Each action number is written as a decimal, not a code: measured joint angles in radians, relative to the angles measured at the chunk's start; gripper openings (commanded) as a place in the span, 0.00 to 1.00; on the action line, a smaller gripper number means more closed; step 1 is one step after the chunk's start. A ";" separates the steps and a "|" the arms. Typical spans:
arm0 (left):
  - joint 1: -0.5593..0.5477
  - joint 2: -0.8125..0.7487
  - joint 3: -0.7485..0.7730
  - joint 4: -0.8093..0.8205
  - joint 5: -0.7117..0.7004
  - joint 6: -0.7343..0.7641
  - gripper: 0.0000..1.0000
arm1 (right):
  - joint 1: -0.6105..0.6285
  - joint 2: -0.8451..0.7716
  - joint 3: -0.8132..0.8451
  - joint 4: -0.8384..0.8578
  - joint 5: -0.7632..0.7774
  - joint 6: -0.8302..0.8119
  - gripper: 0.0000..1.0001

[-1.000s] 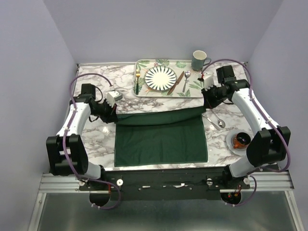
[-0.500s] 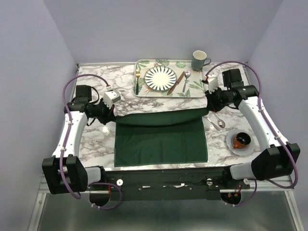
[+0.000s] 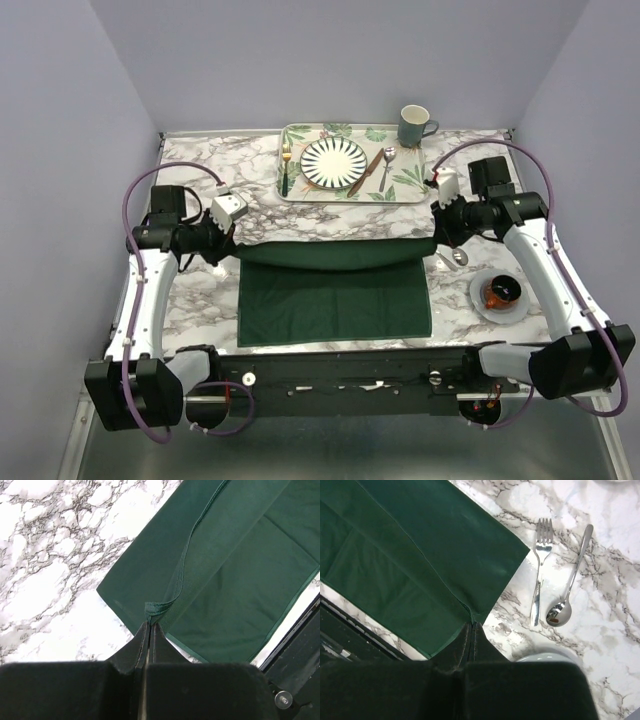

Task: Fold the napkin into a case and place the utensils inside
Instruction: Fold and flatten the napkin at the center of the board.

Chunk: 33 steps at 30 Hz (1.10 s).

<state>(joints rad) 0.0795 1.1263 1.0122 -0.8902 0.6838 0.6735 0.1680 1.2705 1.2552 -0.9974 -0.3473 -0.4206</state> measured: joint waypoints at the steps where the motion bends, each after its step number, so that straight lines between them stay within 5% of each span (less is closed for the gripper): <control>1: 0.000 -0.013 -0.005 -0.003 -0.001 0.000 0.00 | 0.000 -0.007 -0.009 -0.004 -0.004 0.000 0.01; 27: -0.031 -0.140 -0.233 -0.033 -0.059 0.092 0.03 | 0.000 -0.100 -0.233 -0.023 -0.044 -0.007 0.01; 31: -0.078 -0.182 -0.296 -0.035 -0.092 0.126 0.19 | 0.000 -0.092 -0.234 -0.024 -0.051 -0.024 0.03; 33: -0.111 -0.208 -0.317 -0.036 -0.113 0.141 0.37 | 0.000 -0.083 -0.234 -0.027 -0.058 -0.043 0.16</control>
<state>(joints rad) -0.0315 0.9188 0.6952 -0.9260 0.5705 0.8146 0.1680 1.1877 1.0214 -1.0241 -0.4049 -0.4641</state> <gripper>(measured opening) 0.145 0.012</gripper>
